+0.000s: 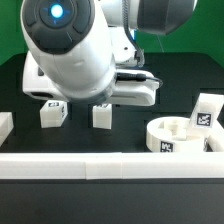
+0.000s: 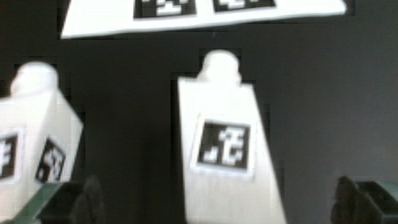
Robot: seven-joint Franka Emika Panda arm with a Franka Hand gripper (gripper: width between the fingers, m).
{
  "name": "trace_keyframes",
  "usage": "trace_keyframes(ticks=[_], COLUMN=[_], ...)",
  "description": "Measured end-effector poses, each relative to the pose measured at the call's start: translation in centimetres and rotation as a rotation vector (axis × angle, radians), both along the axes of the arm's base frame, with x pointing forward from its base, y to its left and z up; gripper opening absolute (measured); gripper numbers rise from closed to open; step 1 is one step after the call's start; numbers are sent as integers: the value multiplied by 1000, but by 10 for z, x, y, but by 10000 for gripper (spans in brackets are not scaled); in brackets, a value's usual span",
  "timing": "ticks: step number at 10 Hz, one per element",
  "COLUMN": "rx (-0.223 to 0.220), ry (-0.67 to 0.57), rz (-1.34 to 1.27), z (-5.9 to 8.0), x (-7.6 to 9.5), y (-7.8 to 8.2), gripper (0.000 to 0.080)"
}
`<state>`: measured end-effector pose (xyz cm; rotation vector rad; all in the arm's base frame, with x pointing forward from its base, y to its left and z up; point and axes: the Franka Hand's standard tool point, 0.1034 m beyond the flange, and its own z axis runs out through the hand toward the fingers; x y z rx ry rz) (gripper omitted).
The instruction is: Assemble stool
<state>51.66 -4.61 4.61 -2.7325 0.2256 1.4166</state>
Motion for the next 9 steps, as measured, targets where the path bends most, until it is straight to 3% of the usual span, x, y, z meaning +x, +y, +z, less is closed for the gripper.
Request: trace_keyframes(ticks=[3,5,6,9], rx=[-1,52,58,33], ry=[42,23,12,-12], rz=[-4,27,29,17], z=[-7,-11,-15,-31], x=[-1,0,1,-2], y=[-2,9,9,10], gripper=[649,649,649,649])
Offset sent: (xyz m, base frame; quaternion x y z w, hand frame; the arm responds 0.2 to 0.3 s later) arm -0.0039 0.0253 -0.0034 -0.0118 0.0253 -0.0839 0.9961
